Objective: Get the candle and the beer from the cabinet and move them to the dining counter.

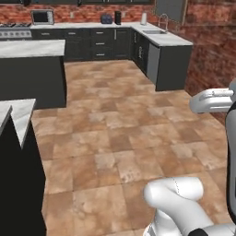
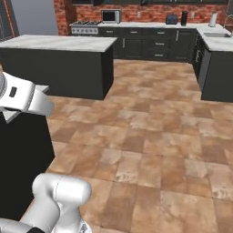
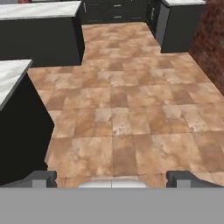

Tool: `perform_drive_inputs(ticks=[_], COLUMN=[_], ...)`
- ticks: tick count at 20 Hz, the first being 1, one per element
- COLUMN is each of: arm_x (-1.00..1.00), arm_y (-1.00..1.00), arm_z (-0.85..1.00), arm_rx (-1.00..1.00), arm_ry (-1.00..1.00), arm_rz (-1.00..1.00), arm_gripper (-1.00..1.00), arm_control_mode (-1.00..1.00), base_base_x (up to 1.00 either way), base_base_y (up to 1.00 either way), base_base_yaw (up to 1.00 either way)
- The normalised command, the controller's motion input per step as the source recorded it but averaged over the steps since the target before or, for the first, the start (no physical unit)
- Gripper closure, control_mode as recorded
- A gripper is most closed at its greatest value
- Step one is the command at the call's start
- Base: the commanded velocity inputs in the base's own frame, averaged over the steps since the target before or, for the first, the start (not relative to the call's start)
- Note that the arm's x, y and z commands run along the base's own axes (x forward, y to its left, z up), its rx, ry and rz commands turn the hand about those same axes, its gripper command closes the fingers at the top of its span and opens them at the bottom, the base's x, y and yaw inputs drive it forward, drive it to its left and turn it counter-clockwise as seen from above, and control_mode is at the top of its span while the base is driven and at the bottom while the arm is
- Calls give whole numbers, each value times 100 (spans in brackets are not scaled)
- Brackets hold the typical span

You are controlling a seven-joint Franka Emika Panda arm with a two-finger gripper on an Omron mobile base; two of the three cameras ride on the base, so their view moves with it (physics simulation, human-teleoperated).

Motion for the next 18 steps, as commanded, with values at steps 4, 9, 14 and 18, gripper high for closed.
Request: perform_drive_inputs(ticks=[4, 9, 14, 18], arm_x=[0, 0, 0, 0], arm_y=[0, 0, 0, 0], arm_z=[0, 0, 0, 0], arm_rx=[0, 0, 0, 0], arm_ry=[0, 0, 0, 0], arm_rz=[0, 0, 0, 0], arm_gripper=[-100, -100, -100, -100], arm_control_mode=[100, 100, 100, 100], base_base_x=[100, 100, 100, 100], base_base_y=[-19, -29, -33, -39], base_base_yaw=[4, 3, 3, 3])
